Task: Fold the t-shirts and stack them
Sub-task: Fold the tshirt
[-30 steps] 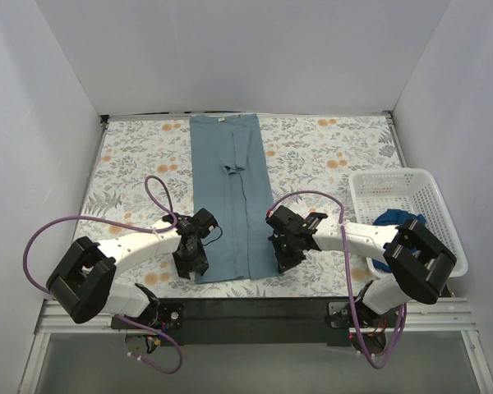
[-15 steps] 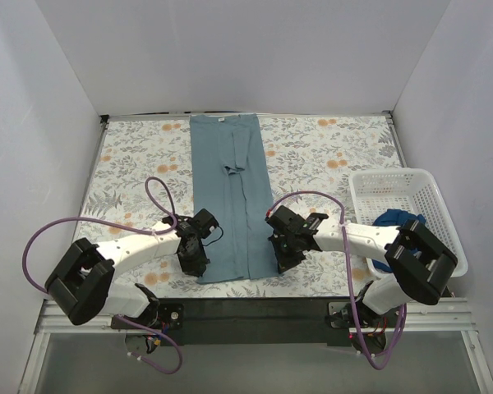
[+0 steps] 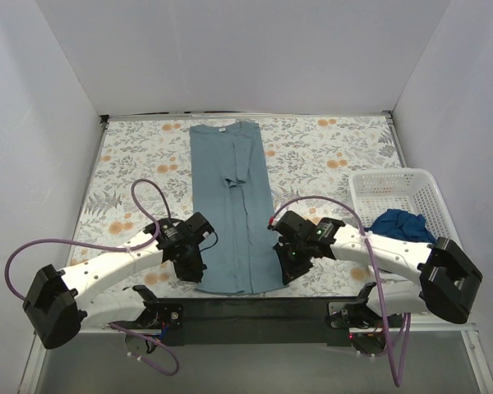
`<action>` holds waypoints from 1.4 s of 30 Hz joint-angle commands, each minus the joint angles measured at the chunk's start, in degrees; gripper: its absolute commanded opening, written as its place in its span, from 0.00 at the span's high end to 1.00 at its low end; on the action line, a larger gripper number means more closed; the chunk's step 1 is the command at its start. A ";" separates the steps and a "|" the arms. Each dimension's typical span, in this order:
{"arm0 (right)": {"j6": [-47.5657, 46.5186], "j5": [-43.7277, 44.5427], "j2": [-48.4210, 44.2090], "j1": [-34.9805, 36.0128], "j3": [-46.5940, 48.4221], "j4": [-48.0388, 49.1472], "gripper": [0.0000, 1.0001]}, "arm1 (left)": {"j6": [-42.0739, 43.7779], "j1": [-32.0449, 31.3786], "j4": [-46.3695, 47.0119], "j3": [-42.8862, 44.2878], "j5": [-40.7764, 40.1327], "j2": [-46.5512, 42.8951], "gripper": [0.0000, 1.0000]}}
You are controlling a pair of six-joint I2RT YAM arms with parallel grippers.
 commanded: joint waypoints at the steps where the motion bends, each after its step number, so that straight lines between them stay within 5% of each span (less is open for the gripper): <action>1: -4.66 1.75 1.88 -2.80 7.22 -3.12 0.99 | 1.01 0.88 0.73 6.89 -3.89 1.85 1.00; 6: -10.47 2.11 9.17 -11.49 21.20 -3.48 0.99 | 5.83 7.72 5.30 15.76 -13.83 8.79 1.00; 11: -15.74 0.27 17.77 -17.73 33.15 -3.48 0.99 | 15.23 18.26 15.30 21.66 -12.70 13.71 1.00; 19: -19.70 -0.26 29.04 -22.93 48.88 -3.21 0.99 | 21.58 24.60 22.35 31.77 -12.08 25.32 1.00; 39: -22.70 -4.57 51.11 -30.93 65.16 1.35 0.99 | 26.15 35.07 37.47 34.33 -5.58 43.60 1.00; 42: -22.43 -4.66 52.87 -31.37 65.78 2.50 0.93 | 26.15 35.42 38.53 34.42 -5.40 44.75 0.97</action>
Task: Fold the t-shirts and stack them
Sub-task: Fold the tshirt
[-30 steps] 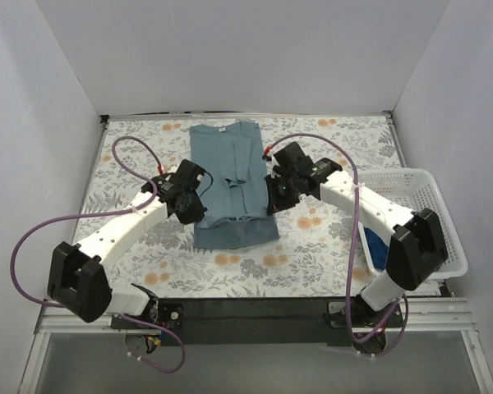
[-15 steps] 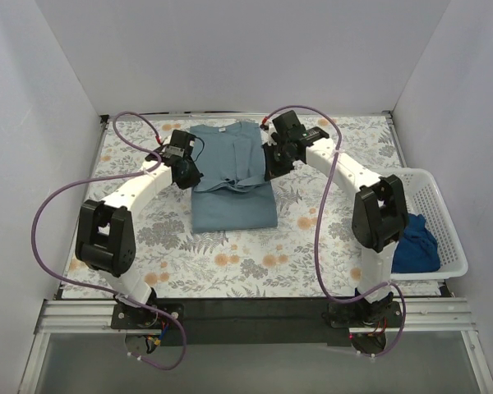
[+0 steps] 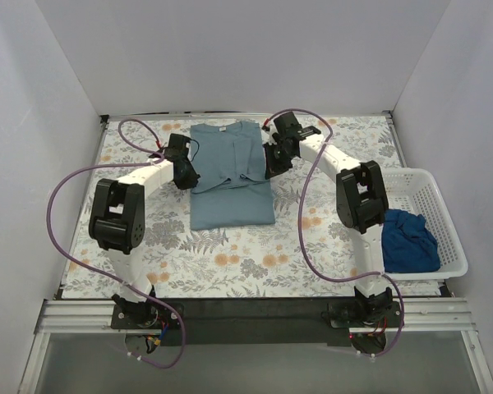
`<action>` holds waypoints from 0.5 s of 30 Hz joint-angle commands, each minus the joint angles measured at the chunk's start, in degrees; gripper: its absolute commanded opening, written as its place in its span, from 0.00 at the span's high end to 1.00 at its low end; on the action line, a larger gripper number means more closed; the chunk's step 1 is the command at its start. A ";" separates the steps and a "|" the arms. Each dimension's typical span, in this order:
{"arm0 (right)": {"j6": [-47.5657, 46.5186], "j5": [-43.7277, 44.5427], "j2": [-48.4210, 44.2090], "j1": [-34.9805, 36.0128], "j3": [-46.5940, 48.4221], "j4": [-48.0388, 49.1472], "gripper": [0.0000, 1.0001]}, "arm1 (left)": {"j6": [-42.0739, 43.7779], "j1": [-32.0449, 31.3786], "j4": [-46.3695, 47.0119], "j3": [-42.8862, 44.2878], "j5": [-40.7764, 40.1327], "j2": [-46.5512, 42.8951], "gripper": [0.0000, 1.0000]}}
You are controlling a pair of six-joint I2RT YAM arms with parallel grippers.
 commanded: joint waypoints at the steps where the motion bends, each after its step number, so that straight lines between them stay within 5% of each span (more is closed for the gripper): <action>1: -0.51 -0.55 1.09 -0.68 3.22 3.07 0.84 | 1.21 0.69 3.27 1.89 -0.64 -0.34 0.95; 8: 0.11 2.61 -2.68 -0.33 1.66 3.33 0.64 | 1.56 0.51 3.63 0.58 -1.08 -6.65 0.48; 12: 0.46 5.60 -8.13 0.89 -3.35 5.52 0.64 | 0.51 -1.68 3.63 -3.01 -1.52 -13.50 0.46; 15: 1.16 4.73 -12.26 2.65 -8.79 9.47 0.67 | -0.36 -5.45 3.45 -5.74 -1.26 -16.59 0.61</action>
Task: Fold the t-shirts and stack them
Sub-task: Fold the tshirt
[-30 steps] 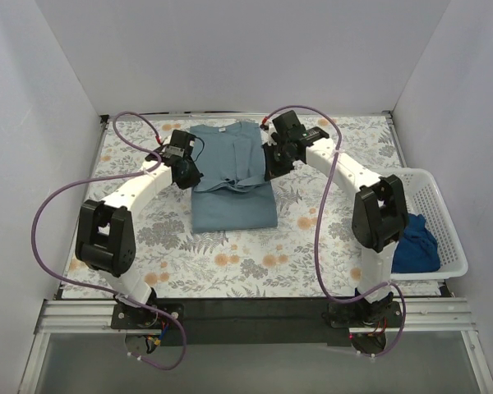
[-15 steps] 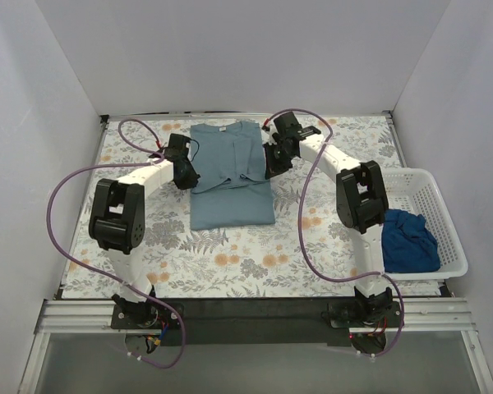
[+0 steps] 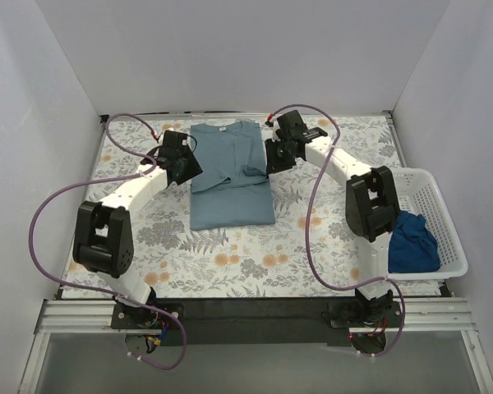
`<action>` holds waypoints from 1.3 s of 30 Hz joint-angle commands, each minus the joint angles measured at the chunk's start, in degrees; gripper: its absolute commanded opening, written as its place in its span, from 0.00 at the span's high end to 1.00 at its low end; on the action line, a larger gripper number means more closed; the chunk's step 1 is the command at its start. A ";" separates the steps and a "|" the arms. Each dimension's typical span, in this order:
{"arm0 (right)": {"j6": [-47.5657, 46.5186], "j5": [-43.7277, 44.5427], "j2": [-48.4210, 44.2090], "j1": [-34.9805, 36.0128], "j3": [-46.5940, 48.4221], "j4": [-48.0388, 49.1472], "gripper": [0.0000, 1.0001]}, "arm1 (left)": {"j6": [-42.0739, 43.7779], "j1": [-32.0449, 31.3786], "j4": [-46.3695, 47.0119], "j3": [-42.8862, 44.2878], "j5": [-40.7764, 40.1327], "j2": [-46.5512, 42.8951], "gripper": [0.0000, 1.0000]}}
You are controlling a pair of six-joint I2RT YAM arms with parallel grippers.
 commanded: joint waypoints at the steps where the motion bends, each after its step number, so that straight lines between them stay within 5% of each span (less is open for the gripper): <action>1: 1.01 -0.71 -7.93 2.74 -4.65 6.55 0.70 | -0.96 -4.58 0.80 -3.93 -0.16 -7.37 0.66; 6: 3.38 -4.06 -9.00 5.64 -11.17 12.88 0.74 | -2.80 -11.62 1.24 -8.78 -0.42 -6.60 0.70; 15: 7.34 -6.96 -1.02 8.90 -13.02 24.13 0.76 | -4.13 -13.82 1.95 -14.40 4.32 -1.41 0.70; 32: 9.09 -4.23 14.46 3.72 9.56 29.24 0.69 | -4.56 -14.00 0.28 -21.79 6.26 -6.41 0.71; 39: 10.15 -15.45 -1.92 1.17 -7.97 30.90 0.67 | -8.95 -13.91 0.45 -22.32 4.59 -15.28 0.71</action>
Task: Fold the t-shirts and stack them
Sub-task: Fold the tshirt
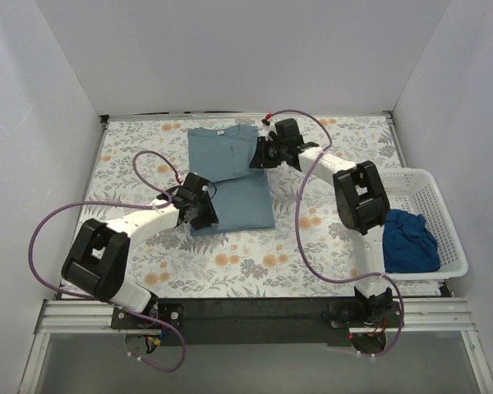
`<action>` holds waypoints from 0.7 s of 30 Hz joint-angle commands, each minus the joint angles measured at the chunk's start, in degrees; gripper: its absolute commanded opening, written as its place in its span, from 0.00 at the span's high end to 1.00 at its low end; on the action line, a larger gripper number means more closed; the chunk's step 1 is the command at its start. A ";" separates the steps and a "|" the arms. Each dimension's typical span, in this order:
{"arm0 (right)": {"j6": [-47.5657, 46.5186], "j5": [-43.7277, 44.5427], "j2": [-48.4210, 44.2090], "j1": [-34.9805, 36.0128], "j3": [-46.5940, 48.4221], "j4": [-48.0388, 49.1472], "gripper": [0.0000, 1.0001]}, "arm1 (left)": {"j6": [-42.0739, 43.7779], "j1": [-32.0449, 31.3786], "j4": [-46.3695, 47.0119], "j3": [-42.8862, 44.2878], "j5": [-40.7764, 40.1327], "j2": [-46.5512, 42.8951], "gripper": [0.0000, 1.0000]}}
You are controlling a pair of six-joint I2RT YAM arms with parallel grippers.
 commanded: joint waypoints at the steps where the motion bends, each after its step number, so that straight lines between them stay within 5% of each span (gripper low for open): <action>1: 2.34 -9.18 -12.65 0.40 -12.66 3.47 0.67 | -3.21 0.03 -1.04 -0.26 -0.88 -7.36 0.71; 8: 9.56 -20.36 -26.90 0.22 -35.80 17.28 0.66 | -3.74 4.95 5.65 -3.08 1.93 -11.69 0.71; 21: 8.86 -20.98 -35.43 0.31 -48.75 19.65 0.66 | 0.91 10.30 7.41 17.47 4.04 15.11 0.76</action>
